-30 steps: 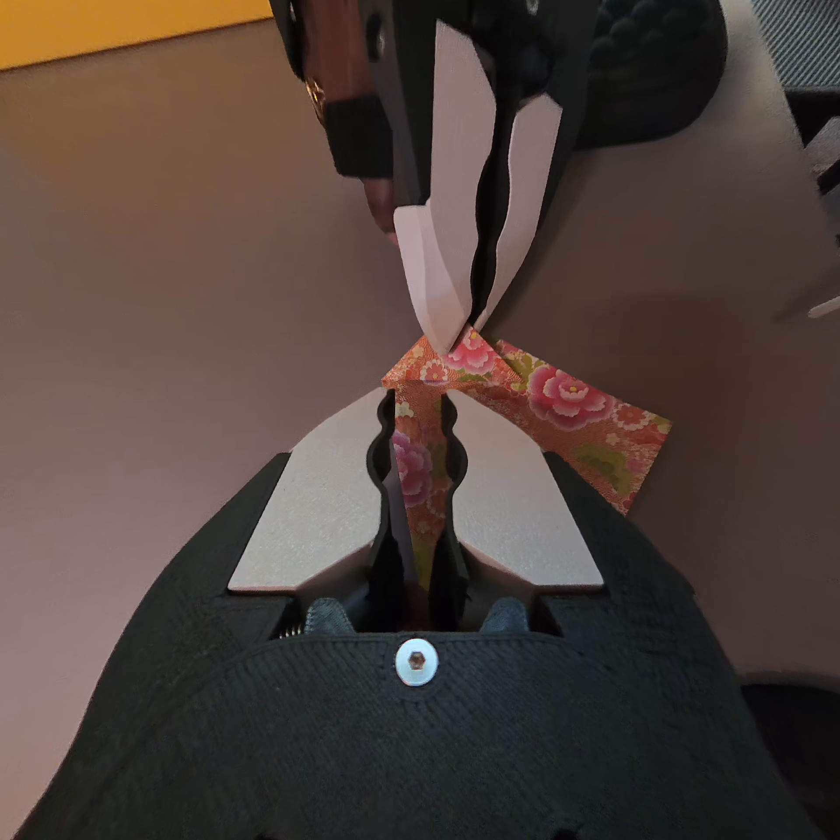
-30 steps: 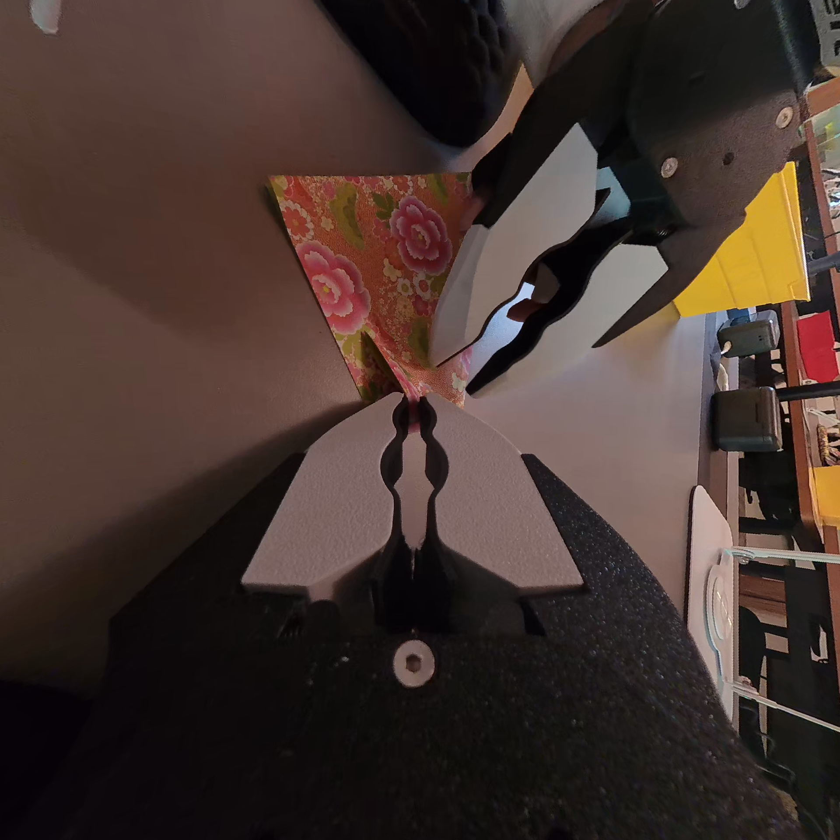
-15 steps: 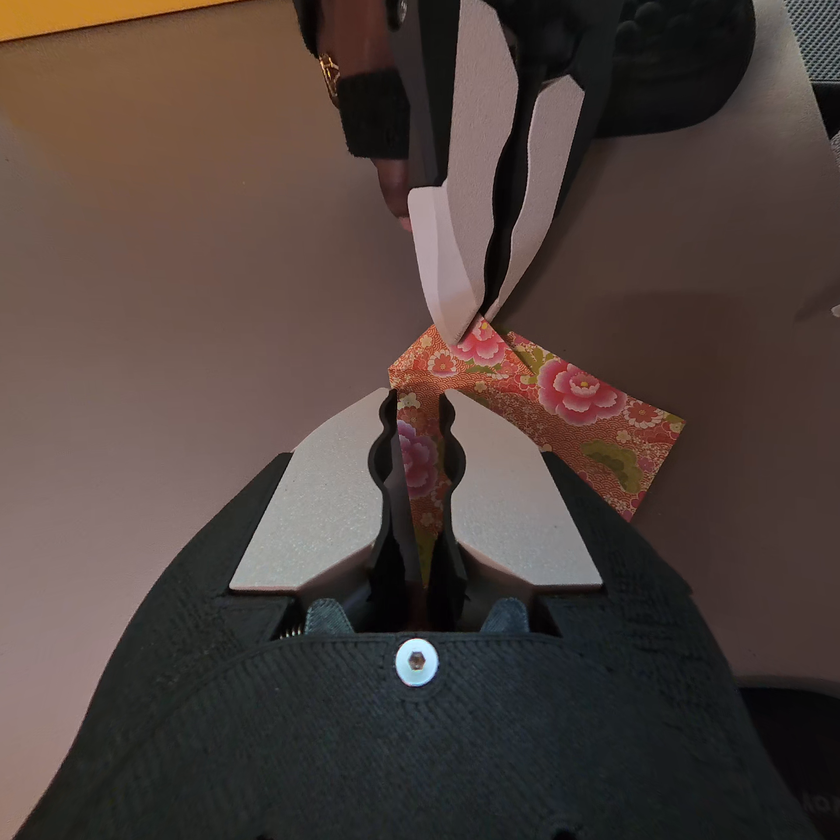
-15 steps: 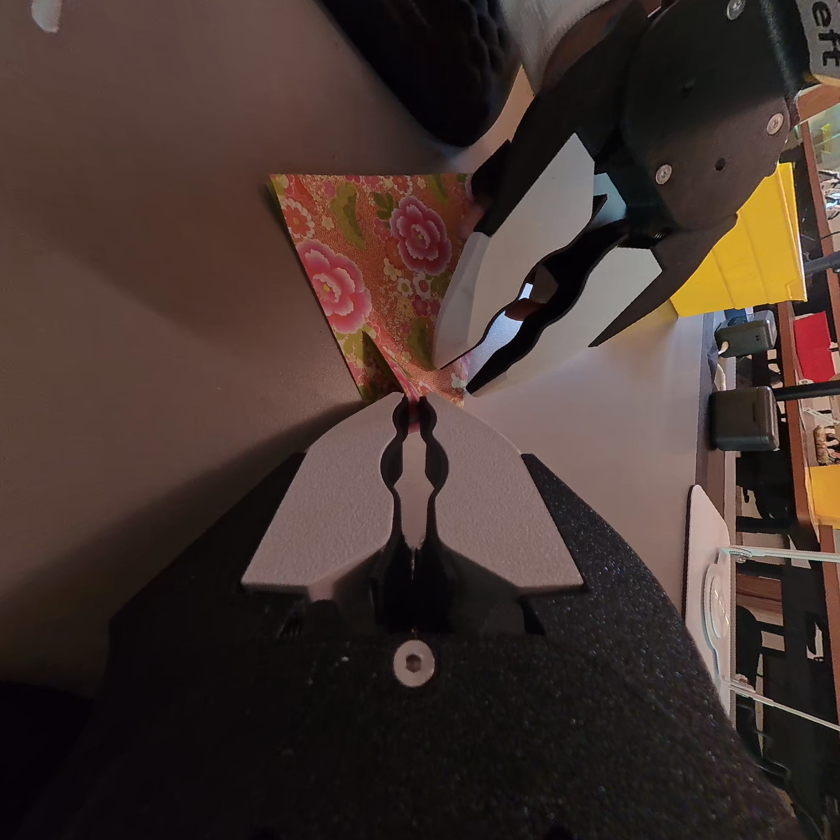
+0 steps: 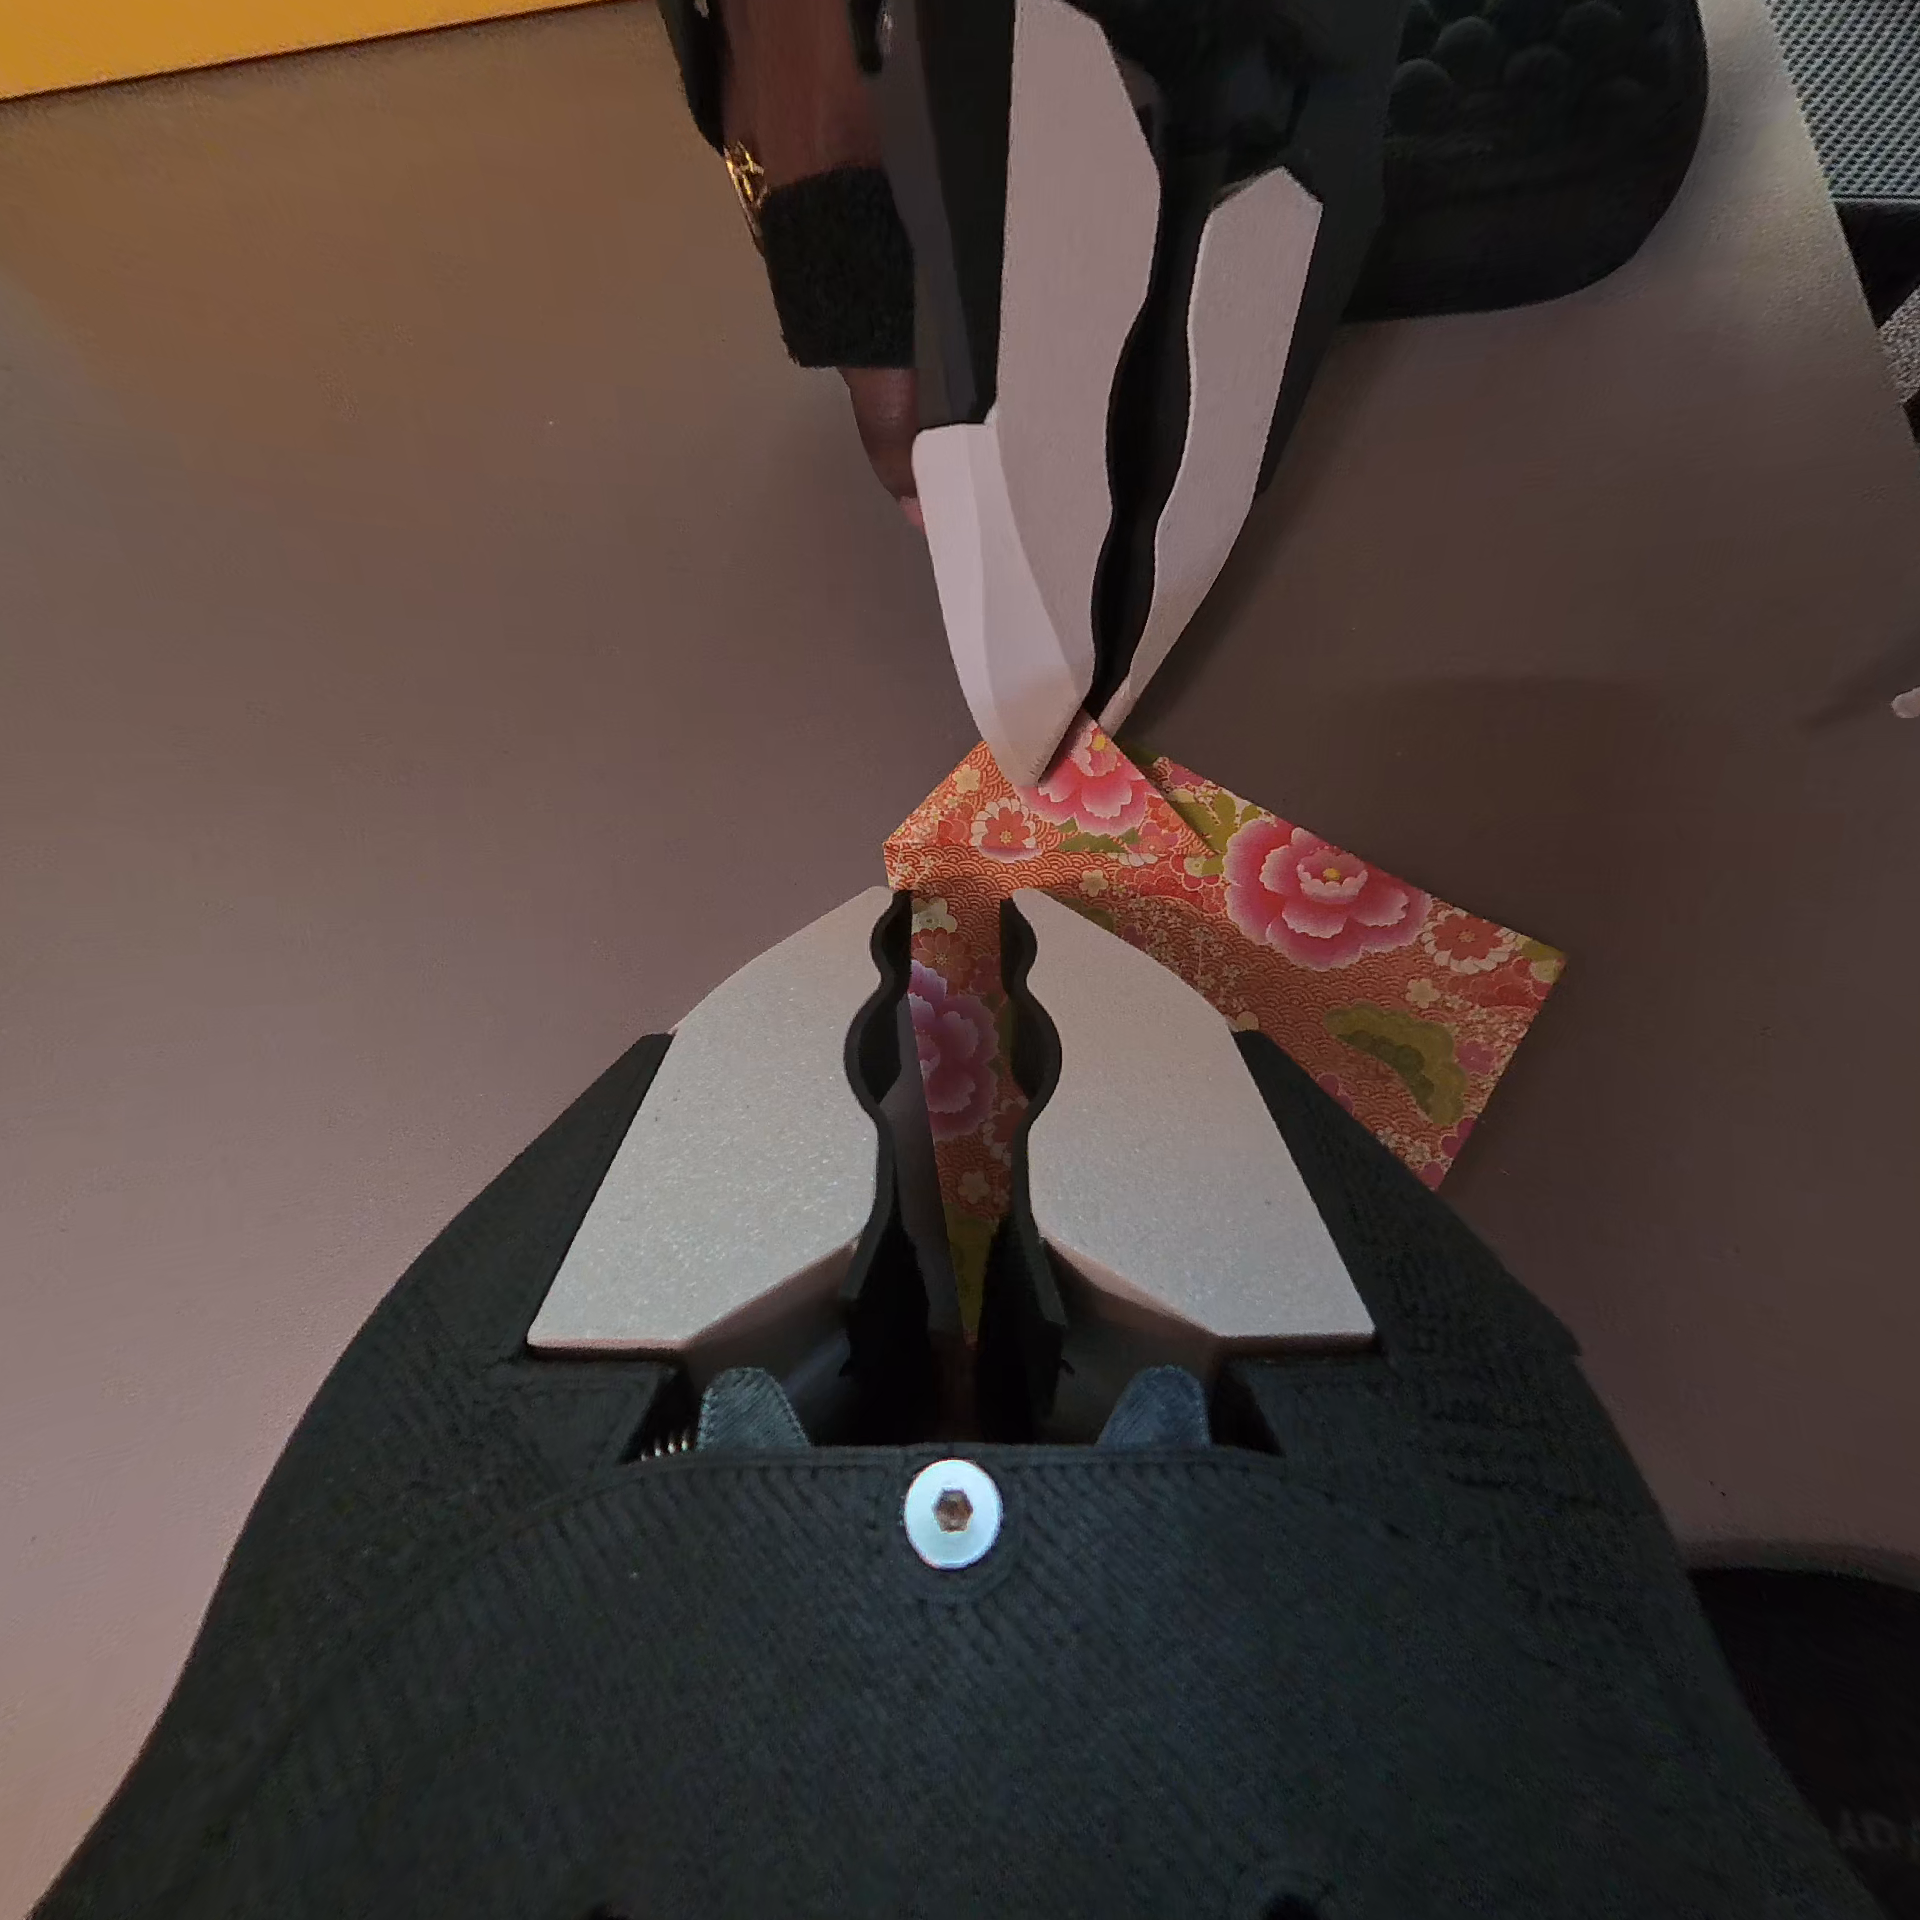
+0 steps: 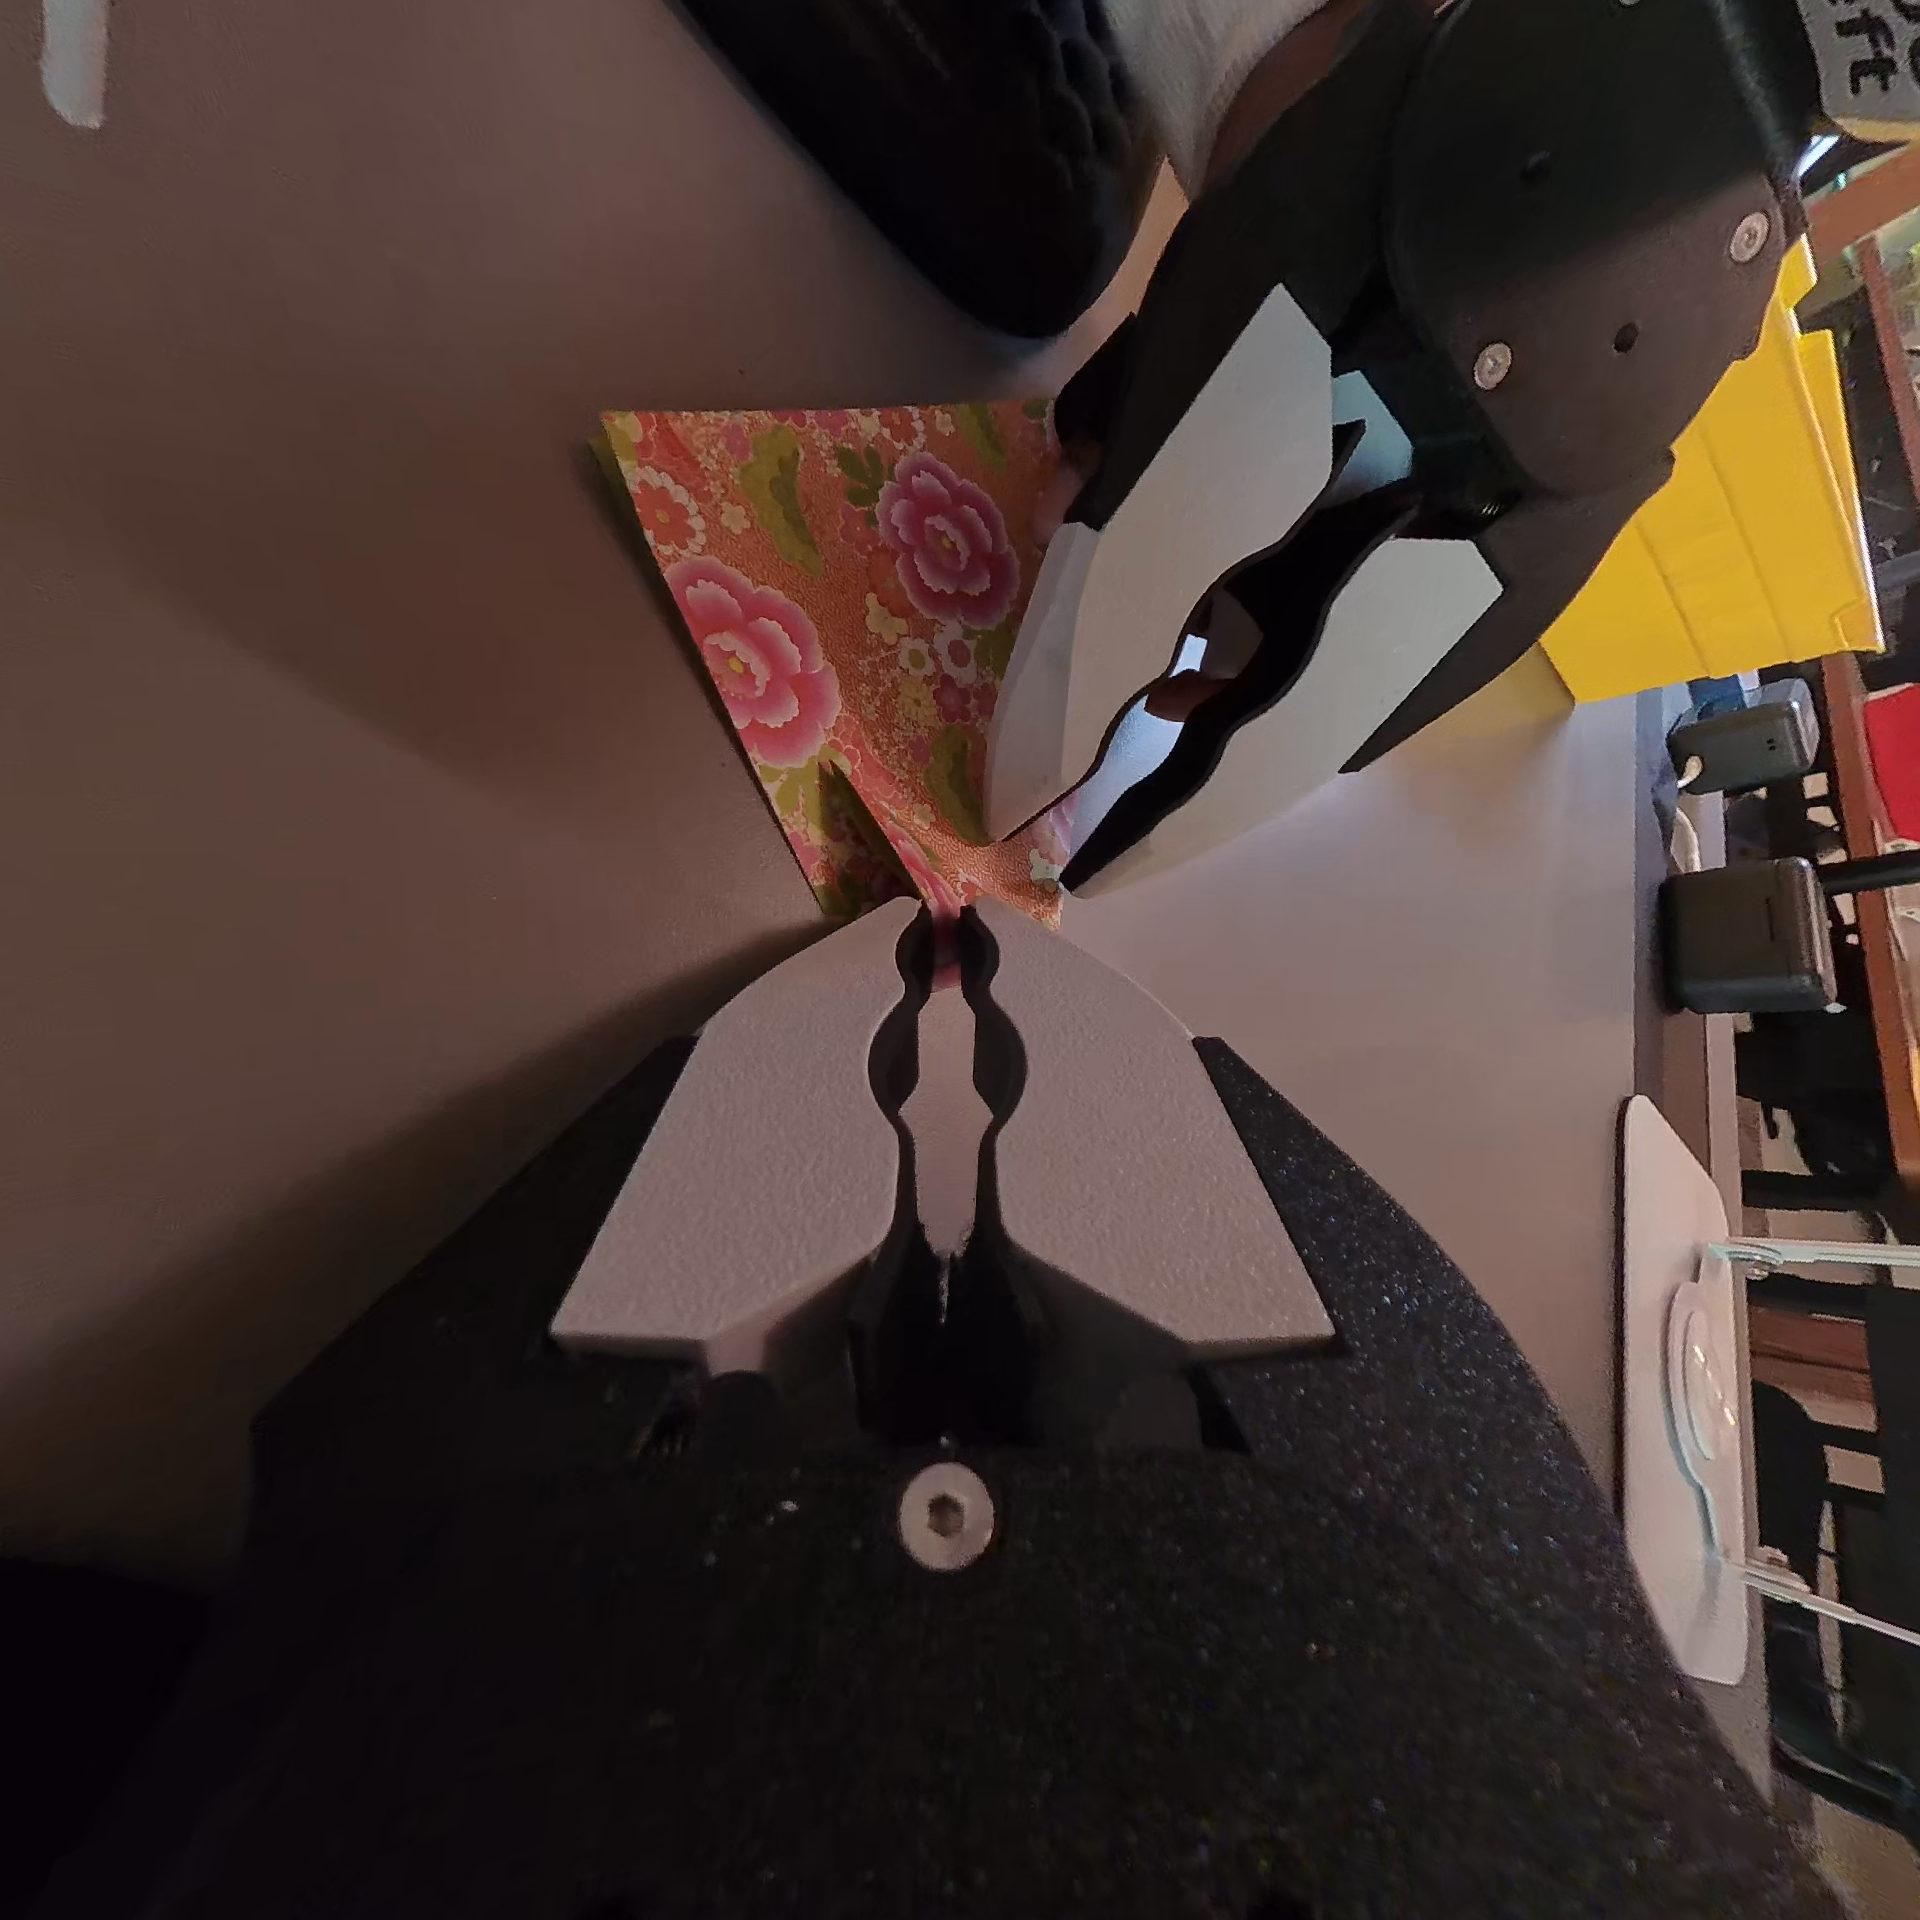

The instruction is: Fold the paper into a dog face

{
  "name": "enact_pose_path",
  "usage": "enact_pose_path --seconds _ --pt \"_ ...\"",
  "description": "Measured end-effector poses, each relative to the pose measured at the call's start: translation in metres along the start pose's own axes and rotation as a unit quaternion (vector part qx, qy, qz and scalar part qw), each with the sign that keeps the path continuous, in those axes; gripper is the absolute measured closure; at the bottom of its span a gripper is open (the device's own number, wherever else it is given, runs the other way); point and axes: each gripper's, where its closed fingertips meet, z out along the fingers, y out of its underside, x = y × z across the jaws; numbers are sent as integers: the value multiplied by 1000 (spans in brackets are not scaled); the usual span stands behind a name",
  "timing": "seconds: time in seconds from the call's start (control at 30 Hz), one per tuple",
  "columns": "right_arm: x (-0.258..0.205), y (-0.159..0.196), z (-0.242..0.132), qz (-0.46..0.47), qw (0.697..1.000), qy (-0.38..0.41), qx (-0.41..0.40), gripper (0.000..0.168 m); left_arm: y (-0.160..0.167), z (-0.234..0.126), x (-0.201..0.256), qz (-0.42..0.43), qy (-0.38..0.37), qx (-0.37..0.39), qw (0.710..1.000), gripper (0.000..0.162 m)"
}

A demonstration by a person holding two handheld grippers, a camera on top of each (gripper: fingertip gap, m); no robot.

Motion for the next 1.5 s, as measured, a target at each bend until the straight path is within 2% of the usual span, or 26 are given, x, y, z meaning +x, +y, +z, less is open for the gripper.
enact_pose_path --seconds 0.23,0.5,0.9,1.37,1.5 --pt "8 0 -10 32 999 3 35 164 0 0 1 1 2 2 1000 147" --pt "-4 7 -15 -60 997 -46 15 163 0 -1 2 6 6 3 1000 147" --pt "-10 6 -14 -222 970 -94 -22 163 0 -2 4 17 13 5 1000 147" --pt "-11 6 -14 -368 927 -63 -47 164 3 -7 3 49 7 10 999 146" --pt "-11 5 -14 -389 918 -50 -49 165 2 -8 0 74 -15 16 997 140"
